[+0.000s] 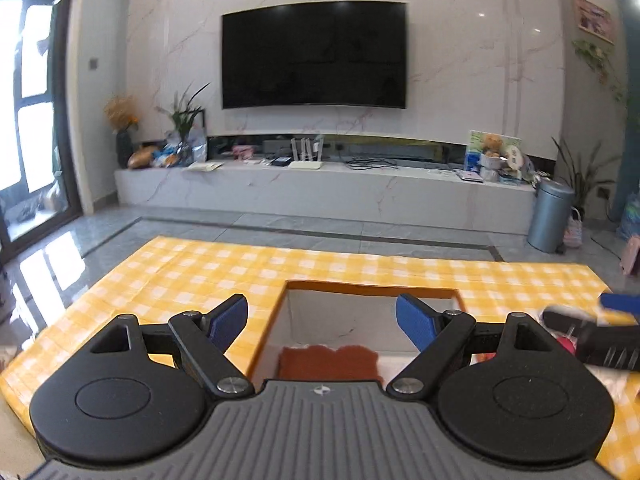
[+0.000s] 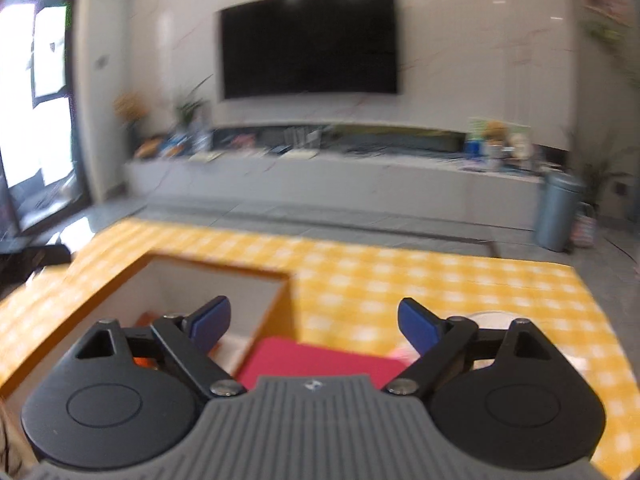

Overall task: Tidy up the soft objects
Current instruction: 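Withdraw both tools from the box toward the remaining cloth items, then move the left tool to the pink knitted pouch while the right tool approaches the white cloth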

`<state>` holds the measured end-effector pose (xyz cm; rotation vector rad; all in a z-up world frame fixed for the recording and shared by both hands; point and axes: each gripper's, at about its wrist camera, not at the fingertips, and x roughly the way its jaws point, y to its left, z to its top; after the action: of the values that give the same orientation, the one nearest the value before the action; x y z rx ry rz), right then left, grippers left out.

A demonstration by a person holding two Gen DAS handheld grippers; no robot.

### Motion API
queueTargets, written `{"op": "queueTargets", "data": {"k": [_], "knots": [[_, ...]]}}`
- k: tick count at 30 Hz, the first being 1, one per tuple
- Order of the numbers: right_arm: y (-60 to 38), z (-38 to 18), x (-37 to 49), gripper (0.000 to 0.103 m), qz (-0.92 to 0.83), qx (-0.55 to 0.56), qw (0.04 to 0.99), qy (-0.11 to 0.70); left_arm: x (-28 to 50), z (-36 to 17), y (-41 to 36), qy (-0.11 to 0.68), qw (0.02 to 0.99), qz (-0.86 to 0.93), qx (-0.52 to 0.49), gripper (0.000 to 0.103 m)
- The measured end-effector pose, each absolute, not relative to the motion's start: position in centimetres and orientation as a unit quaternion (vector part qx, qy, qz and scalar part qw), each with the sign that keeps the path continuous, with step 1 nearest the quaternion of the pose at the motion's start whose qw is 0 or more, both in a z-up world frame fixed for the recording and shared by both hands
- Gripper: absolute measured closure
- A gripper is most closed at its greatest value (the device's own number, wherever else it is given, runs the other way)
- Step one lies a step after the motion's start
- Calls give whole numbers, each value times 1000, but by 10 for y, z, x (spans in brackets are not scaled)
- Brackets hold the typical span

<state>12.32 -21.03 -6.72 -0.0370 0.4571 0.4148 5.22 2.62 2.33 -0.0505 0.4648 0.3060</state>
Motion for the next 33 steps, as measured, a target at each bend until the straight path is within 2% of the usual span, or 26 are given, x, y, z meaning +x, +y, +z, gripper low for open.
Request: {"op": "queueTargets", "data": {"k": [11, 24, 33], "knots": [[-333, -59, 123, 8, 88, 46, 971, 215, 48, 24, -43, 265, 963, 53, 5, 4], [-407, -103, 148, 7, 21, 151, 936, 319, 104, 0, -146, 333, 936, -72, 92, 4], [-417, -130, 170, 7, 9, 154, 919, 364, 176, -18, -188, 318, 928, -88, 175, 4]]}}
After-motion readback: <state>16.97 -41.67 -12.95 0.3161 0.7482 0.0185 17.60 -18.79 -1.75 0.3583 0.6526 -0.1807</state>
